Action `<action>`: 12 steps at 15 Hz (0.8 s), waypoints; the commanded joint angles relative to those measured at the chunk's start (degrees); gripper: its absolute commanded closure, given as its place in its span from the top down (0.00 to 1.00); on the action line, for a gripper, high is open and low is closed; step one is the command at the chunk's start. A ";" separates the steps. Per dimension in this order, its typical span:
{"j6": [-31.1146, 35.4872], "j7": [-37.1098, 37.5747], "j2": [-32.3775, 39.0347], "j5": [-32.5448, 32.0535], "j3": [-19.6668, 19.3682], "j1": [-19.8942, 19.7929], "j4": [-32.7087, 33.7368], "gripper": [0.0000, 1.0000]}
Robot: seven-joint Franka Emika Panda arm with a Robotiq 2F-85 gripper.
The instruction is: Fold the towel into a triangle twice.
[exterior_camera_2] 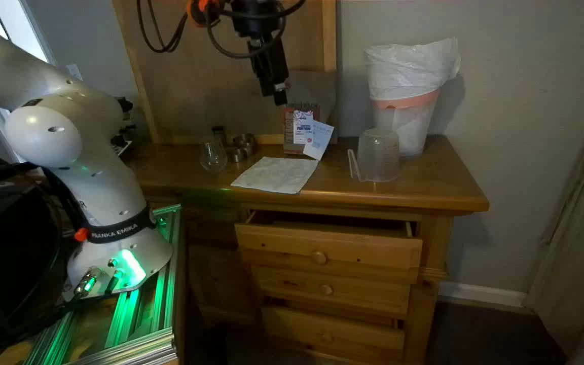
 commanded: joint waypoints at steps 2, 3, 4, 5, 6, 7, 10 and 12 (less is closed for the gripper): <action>-0.15 -0.11 0.04 0.16 0.20 -0.21 0.13 1.00; -0.15 -0.11 0.04 0.16 0.20 -0.21 0.13 1.00; -0.15 -0.11 0.04 0.16 0.20 -0.21 0.13 1.00; -0.15 -0.11 0.04 0.16 0.20 -0.21 0.13 1.00; 0.08 -0.88 0.42 0.33 1.04 1.08 0.85 1.00; 0.69 -1.48 0.57 1.32 1.52 2.45 1.29 1.00; 1.48 -2.13 1.03 5.11 6.40 9.44 4.38 1.00; 2.87 -2.60 2.50 7.47 9.21 13.87 6.63 1.00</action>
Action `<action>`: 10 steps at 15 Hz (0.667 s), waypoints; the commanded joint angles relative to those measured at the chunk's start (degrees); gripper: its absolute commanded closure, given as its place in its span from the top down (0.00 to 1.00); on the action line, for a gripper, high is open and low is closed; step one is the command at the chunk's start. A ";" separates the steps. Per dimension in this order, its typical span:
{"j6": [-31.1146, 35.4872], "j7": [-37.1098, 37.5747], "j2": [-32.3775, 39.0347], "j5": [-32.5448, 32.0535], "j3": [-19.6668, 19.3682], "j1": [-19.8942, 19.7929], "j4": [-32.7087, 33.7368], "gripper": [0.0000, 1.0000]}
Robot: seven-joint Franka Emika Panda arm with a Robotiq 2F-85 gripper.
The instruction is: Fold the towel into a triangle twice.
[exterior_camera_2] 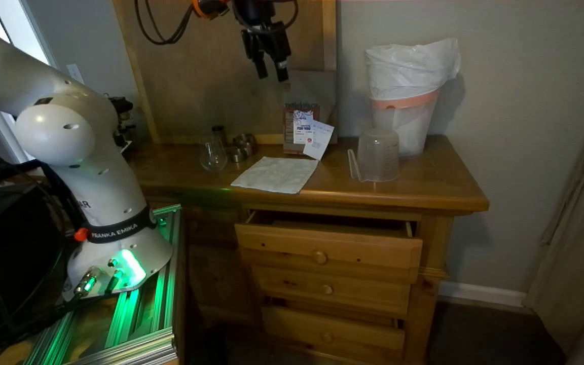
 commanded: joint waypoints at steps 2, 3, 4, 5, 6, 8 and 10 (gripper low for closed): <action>2.99 -1.67 4.85 5.83 5.83 9.00 5.77 1.00; 4.11 -2.40 6.22 7.18 6.74 10.91 6.26 1.00; 5.39 -3.31 8.16 8.68 7.79 13.08 6.62 1.00; 6.28 -4.26 9.68 9.81 8.44 14.64 6.91 1.00; 7.52 -5.46 11.76 11.60 9.10 16.66 7.44 1.00; 6.65 -3.68 8.57 10.10 9.91 15.41 5.40 1.00; 7.93 -4.83 11.67 11.19 10.73 17.15 6.12 1.00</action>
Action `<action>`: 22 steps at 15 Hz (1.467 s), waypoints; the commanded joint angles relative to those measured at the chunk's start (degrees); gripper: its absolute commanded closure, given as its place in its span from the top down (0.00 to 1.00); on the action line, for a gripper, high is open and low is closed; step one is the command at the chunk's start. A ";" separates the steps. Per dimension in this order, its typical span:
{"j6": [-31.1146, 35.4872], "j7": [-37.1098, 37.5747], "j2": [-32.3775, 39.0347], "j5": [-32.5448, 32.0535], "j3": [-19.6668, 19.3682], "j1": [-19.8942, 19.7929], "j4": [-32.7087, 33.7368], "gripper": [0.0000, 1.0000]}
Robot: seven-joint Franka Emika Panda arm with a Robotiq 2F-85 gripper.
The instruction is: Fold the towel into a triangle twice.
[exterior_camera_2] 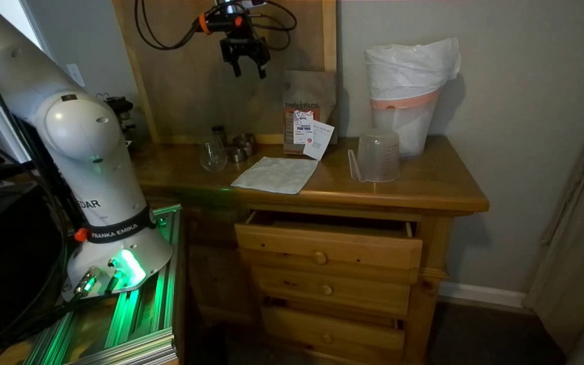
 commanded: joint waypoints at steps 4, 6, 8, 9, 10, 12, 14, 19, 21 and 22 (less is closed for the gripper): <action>-0.89 0.22 1.93 0.79 1.62 -0.66 1.36 1.00; -1.65 4.33 3.06 0.74 4.83 0.14 1.47 1.00; -2.65 7.84 4.37 0.07 8.11 0.62 1.68 1.00; -3.22 10.47 4.94 -0.63 9.94 0.41 1.86 1.00; -3.54 13.11 5.49 -1.43 11.69 0.18 1.82 1.00; -3.06 18.41 6.52 -3.64 14.88 -0.47 1.56 1.00; -1.02 22.20 8.36 -5.16 16.96 -0.71 1.39 1.00; 5.41 27.27 16.48 -9.95 18.92 -1.83 2.85 1.00; 4.36 25.35 13.94 -8.49 17.72 -0.43 1.32 1.00; 4.83 25.38 15.25 -9.02 17.71 -0.54 1.69 1.00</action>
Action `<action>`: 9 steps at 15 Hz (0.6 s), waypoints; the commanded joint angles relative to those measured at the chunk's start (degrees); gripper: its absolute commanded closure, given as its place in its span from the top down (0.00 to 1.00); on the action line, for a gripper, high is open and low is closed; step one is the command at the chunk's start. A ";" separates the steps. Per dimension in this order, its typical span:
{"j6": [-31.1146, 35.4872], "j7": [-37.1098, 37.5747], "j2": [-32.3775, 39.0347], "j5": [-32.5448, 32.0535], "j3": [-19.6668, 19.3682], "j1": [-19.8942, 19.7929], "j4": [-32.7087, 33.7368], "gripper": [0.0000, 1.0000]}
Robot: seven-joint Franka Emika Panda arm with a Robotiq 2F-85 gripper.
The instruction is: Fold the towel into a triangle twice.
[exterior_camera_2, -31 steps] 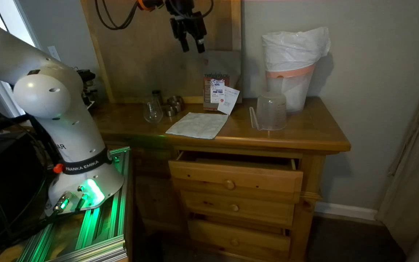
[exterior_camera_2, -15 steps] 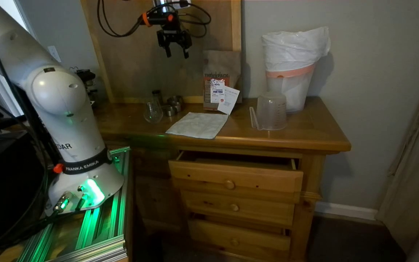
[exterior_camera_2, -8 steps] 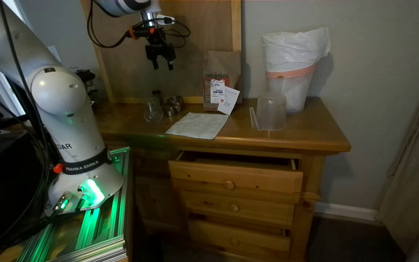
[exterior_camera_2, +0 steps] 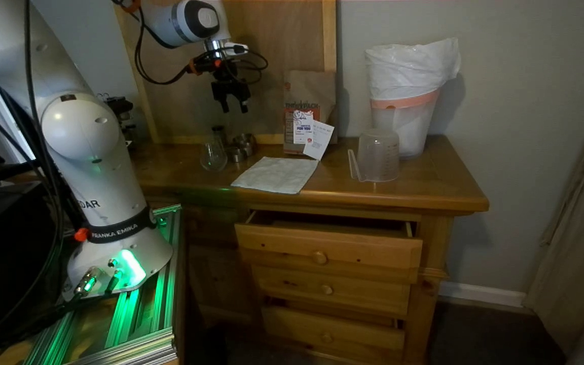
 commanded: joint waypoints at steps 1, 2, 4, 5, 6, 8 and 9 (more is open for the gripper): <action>-0.01 0.07 0.94 -0.33 -0.42 0.33 0.58 1.00; 0.00 0.07 1.50 -0.41 -0.42 0.29 1.01 1.00; 0.92 1.05 3.08 -1.39 -0.40 -0.26 1.04 1.00; 2.52 1.88 4.35 -2.30 -0.28 -0.66 0.51 1.00; 3.44 1.53 5.31 -1.87 -0.41 -0.61 0.29 1.00; 6.21 1.91 7.97 -2.79 -0.29 -0.66 0.24 1.00; 7.94 2.53 9.42 -3.62 -0.25 -0.71 0.18 1.00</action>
